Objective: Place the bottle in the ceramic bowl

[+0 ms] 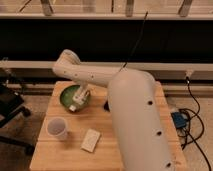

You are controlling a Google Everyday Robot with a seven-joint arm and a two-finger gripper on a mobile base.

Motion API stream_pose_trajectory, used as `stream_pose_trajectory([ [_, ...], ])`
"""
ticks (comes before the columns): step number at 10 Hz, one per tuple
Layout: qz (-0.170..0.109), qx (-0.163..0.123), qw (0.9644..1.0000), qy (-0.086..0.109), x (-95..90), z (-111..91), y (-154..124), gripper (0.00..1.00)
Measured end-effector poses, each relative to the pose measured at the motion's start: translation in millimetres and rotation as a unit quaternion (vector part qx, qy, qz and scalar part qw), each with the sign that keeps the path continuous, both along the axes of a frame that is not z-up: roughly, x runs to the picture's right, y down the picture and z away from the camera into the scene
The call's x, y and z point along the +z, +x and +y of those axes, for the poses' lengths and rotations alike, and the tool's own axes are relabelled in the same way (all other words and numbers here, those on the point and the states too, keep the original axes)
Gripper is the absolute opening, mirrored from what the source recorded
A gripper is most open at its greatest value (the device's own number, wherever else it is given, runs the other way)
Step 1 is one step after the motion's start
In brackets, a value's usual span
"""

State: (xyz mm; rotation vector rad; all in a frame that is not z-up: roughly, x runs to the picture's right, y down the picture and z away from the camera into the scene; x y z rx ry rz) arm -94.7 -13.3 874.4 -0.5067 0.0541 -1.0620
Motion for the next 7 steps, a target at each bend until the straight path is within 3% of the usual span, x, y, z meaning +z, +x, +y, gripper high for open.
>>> stream_pose_trajectory([
  [5, 0.003, 0.001, 1.0, 0.002, 1.1, -0.6, -0.3, 0.39],
  [7, 0.004, 0.002, 1.0, 0.003, 1.6, -1.1, -0.2, 0.52],
])
